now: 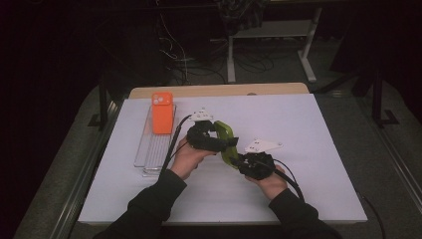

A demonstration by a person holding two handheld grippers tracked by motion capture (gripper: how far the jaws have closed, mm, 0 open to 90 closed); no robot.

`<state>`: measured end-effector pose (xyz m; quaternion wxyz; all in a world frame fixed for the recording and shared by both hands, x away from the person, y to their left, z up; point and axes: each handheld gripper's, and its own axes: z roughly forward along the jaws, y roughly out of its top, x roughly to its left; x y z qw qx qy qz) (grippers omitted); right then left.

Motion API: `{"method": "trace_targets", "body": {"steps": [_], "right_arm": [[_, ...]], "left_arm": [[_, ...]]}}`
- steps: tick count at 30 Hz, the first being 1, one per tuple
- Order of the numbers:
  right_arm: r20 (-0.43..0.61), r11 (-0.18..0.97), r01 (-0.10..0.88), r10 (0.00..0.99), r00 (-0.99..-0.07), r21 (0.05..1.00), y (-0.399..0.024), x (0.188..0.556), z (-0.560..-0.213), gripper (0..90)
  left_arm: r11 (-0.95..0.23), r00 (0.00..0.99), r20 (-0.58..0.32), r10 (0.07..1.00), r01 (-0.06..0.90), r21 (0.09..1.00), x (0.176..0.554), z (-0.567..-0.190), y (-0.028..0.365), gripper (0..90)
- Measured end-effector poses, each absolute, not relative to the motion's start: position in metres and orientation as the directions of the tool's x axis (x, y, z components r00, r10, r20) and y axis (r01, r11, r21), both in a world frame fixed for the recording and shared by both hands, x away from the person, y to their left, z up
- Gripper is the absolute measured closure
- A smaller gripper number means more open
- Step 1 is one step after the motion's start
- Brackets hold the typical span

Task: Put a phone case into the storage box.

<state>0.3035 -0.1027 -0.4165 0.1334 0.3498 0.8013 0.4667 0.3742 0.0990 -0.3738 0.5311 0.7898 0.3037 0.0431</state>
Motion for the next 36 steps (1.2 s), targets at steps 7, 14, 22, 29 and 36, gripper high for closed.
{"method": "trace_targets", "body": {"steps": [7, 14, 22, 29, 36], "right_arm": [[0.100, 0.318, 0.442, 0.708, -0.699, 0.839, -0.115, 0.302, -0.413, 39.6], [0.120, 0.363, 0.506, 0.710, -0.694, 0.782, -0.148, 0.299, -0.419, 12.7], [0.099, 0.381, 0.498, 0.709, -0.698, 0.779, -0.173, 0.287, -0.428, 0.4], [0.097, 0.360, 0.479, 0.712, -0.696, 0.801, -0.184, 0.283, -0.430, 0.0], [0.094, 0.360, 0.479, 0.714, -0.694, 0.801, -0.186, 0.281, -0.434, 0.0]], "left_arm": [[-0.257, 0.800, -0.229, 0.554, 0.427, 0.867, 0.377, -0.368, 0.104, 13.4], [-0.255, 0.781, -0.207, 0.589, 0.423, 0.869, 0.383, -0.352, 0.114, 13.4], [-0.241, 0.758, -0.171, 0.630, 0.400, 0.884, 0.396, -0.321, 0.132, 13.5], [-0.241, 0.741, -0.141, 0.656, 0.383, 0.892, 0.406, -0.299, 0.152, 13.5], [-0.224, 0.718, -0.119, 0.685, 0.363, 0.904, 0.411, -0.285, 0.177, 13.5]]}}
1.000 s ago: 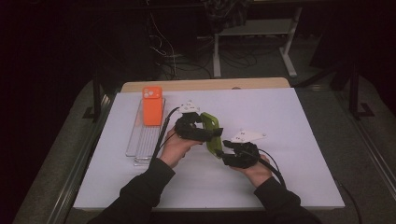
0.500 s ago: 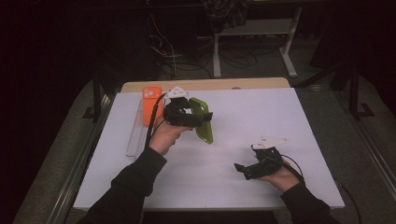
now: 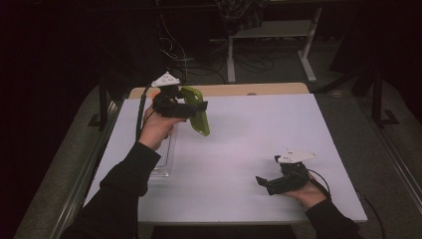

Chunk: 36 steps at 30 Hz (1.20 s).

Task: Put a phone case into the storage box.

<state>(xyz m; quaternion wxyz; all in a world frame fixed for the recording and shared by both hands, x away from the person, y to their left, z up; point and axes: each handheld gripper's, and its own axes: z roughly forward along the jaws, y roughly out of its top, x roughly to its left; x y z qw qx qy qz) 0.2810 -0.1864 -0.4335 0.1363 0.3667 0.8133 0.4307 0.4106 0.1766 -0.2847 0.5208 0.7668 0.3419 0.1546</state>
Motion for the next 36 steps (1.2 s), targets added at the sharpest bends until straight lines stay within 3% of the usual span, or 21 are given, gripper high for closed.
{"method": "trace_targets", "body": {"steps": [19, 36], "right_arm": [[0.084, 0.365, 0.480, 0.721, -0.687, 0.798, -0.187, 0.281, -0.434, 0.0], [0.083, 0.361, 0.483, 0.727, -0.681, 0.798, -0.187, 0.281, -0.434, 0.0]], "left_arm": [[-0.246, 0.595, -0.039, 0.803, 0.390, 0.887, 0.442, -0.278, 0.243, 13.5], [-0.230, 0.496, -0.059, 0.867, 0.501, 0.834, 0.457, -0.314, 0.276, 13.4]]}}
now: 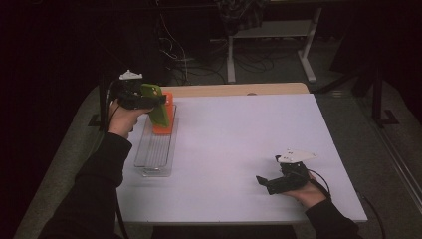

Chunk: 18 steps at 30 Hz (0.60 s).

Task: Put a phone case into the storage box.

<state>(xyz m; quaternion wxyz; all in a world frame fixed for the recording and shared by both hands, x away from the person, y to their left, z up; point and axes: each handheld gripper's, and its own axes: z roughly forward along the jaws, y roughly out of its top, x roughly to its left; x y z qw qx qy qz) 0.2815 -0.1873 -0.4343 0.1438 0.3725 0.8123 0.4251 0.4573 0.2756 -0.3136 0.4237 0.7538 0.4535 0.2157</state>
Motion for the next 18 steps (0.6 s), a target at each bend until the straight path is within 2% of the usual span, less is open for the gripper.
{"method": "trace_targets", "body": {"steps": [18], "right_arm": [[0.086, 0.356, 0.484, 0.729, -0.679, 0.799, -0.188, 0.282, -0.434, 0.0]], "left_arm": [[-0.233, 0.454, -0.067, 0.888, 0.571, 0.787, 0.458, -0.354, 0.278, 13.3]]}}
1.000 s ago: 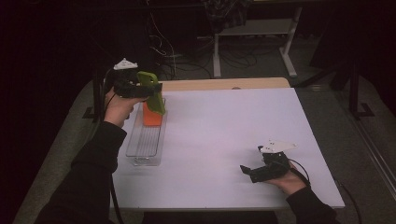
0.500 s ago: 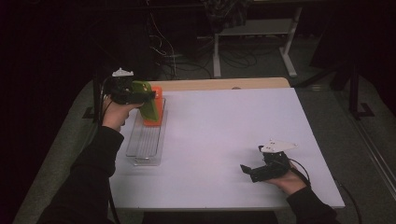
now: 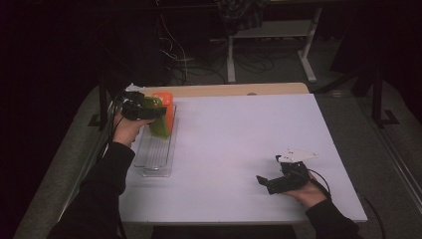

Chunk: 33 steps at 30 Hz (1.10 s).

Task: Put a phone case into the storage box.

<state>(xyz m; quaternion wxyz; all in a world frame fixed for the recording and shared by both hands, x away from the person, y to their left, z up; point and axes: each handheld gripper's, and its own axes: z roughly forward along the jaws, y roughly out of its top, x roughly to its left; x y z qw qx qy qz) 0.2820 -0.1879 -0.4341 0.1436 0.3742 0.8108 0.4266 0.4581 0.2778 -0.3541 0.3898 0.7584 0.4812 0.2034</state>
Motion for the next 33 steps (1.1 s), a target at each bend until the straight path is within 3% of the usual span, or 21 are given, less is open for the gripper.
{"method": "trace_targets", "body": {"steps": [16, 33], "right_arm": [[0.092, 0.353, 0.490, 0.730, -0.677, 0.797, -0.189, 0.281, -0.433, 0.0], [0.089, 0.355, 0.490, 0.732, -0.676, 0.797, -0.189, 0.281, -0.434, 0.0]], "left_arm": [[-0.261, 0.422, -0.013, 0.907, 0.584, 0.768, 0.469, -0.368, 0.271, 12.5], [-0.202, 0.381, -0.042, 0.923, 0.576, 0.792, 0.483, -0.380, 0.268, 11.1]]}}
